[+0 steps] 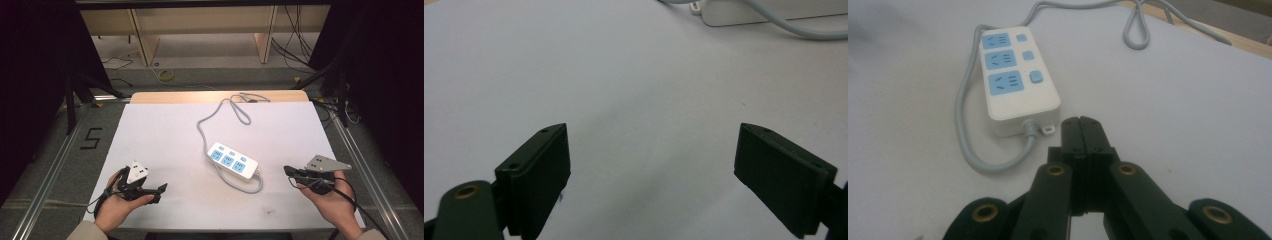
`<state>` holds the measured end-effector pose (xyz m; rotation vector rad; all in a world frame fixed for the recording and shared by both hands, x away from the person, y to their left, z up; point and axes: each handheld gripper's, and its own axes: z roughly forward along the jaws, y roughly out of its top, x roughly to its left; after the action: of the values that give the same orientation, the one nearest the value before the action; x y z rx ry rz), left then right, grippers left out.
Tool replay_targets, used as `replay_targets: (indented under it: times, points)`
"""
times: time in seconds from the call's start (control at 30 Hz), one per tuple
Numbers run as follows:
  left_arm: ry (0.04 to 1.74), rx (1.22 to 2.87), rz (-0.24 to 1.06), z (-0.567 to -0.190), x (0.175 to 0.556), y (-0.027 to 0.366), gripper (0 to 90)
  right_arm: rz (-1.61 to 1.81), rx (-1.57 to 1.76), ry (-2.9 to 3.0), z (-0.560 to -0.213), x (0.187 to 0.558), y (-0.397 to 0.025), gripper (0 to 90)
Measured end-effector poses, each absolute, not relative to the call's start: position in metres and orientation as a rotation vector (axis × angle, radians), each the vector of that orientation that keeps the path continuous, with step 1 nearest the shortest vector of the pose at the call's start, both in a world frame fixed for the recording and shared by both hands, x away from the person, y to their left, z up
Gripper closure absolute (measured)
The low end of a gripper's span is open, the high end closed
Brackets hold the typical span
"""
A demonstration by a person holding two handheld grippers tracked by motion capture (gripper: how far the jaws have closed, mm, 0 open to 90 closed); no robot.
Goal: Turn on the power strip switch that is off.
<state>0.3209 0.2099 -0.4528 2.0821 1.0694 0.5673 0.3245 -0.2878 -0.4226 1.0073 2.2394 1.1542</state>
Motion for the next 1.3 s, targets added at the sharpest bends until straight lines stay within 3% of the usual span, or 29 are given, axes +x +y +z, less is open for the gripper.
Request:
replay_targets:
  times: [1.3]
  points:
    - [1.075,2.081,0.570,-0.452,0.321,0.211,14.5,1.147,0.980,2.304,-0.412,0.344,-0.266,90.0]
